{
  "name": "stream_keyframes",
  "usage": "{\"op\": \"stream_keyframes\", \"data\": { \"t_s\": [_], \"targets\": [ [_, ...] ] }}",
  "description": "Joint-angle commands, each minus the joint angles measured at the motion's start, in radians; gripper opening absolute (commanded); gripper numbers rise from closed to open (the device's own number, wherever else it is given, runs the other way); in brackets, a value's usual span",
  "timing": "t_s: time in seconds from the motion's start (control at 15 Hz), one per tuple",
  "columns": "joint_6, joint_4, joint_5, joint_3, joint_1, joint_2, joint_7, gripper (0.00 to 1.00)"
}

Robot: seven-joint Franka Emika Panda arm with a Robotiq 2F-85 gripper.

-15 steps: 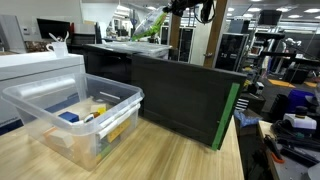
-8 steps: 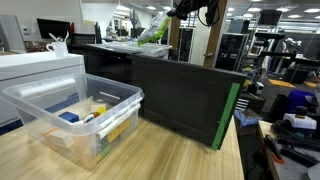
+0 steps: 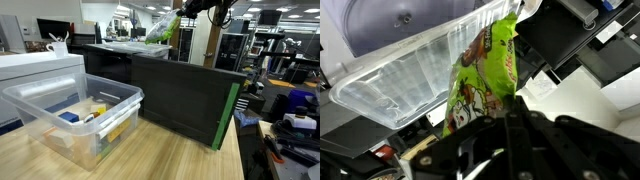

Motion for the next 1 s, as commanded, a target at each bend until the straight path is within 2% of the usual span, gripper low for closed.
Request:
{"op": "stream_keyframes", "data": {
  "t_s": [0.0, 0.27, 0.6, 0.93],
  "targets": [
    [0.05, -0.11, -0.008, -0.022, 0.02, -0.117, -0.062, 0.0],
    [0.108, -0.174, -0.013, -0.019, 0.026, -0.178, -0.071, 0.0],
    [0.236, -0.243, -0.044, -0.001, 0.057, -0.184, -0.039, 0.0],
    [0.331, -0.314, -0.027, 0.003, 0.088, -0.196, -0.05, 0.0]
  ]
}}
